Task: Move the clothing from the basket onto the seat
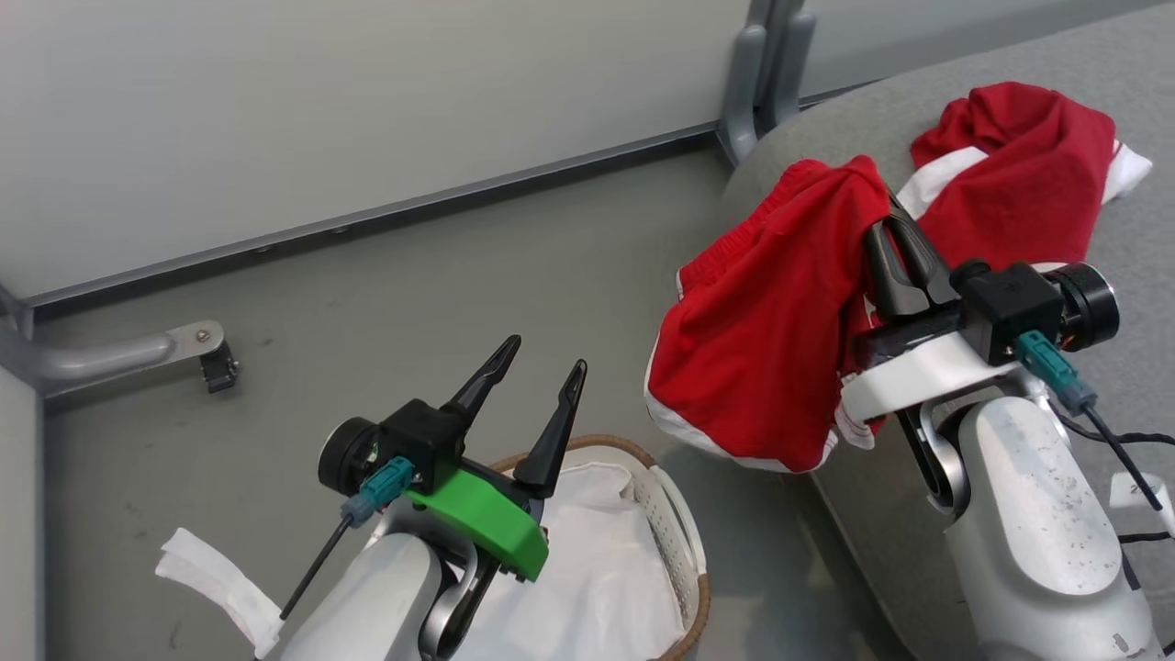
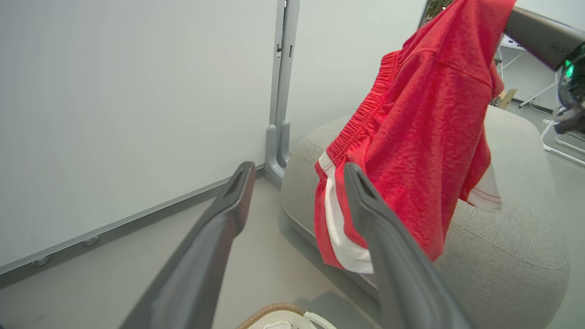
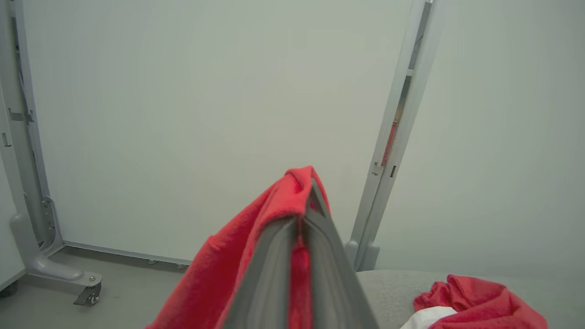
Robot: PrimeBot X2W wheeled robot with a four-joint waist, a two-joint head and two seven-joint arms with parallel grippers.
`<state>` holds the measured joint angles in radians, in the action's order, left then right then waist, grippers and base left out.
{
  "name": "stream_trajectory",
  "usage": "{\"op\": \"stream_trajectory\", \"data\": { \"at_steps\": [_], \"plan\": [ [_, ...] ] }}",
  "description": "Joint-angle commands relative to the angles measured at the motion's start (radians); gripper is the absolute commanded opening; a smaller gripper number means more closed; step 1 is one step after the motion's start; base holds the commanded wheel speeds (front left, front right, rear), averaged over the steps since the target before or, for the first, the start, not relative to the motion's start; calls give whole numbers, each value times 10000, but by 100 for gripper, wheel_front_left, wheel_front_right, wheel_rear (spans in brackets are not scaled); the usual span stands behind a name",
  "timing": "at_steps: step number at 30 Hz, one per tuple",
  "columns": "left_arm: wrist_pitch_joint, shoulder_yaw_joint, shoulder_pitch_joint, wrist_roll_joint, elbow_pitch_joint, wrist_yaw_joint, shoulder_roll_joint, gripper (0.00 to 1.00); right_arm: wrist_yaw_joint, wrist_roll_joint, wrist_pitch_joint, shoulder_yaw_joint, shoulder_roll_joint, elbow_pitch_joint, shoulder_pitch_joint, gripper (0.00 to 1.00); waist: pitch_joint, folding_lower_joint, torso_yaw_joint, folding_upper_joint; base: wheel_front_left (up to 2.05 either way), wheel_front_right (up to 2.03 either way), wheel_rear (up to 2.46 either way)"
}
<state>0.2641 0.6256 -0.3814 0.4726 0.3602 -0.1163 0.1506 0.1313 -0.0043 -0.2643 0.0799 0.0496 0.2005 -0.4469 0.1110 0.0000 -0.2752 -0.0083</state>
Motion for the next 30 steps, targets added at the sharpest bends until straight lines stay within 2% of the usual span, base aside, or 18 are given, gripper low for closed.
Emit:
{"op": "stream_trajectory", "data": {
  "at_steps": [1, 8, 13, 20, 27, 30],
  "plan": [
    [3, -37, -177, -170, 37, -53, 40, 100, -11, -38, -2, -80, 16, -50, -69, 0, 525, 0, -877, 83, 0, 0, 0],
    [3, 72, -571, -512, 236, -126, 147, 100, -11, 152, -2, -438, 7, -167, -115, 0, 1269, 0, -2247, 83, 0, 0, 0],
    [3, 263, -808, -609, 384, -138, 181, 100, -11, 246, -2, -653, 9, -130, -134, 0, 1643, 0, -2747, 83, 0, 0, 0],
    [3, 586, -1171, -610, 475, -154, 233, 100, -11, 27, -2, -1073, 18, -40, -544, 0, 2075, 0, -2759, 83, 0, 0, 0],
    [3, 792, -1501, -522, 537, -151, 447, 100, -11, -909, -2, -2109, 29, -248, -2172, 0, 2603, 0, -2155, 83, 0, 0, 0],
    [3, 890, -1661, -558, 544, -150, 541, 100, -11, -1221, -2, -2672, 358, -239, -3189, 0, 2869, 0, -1819, 83, 0, 0, 0]
  ]
}}
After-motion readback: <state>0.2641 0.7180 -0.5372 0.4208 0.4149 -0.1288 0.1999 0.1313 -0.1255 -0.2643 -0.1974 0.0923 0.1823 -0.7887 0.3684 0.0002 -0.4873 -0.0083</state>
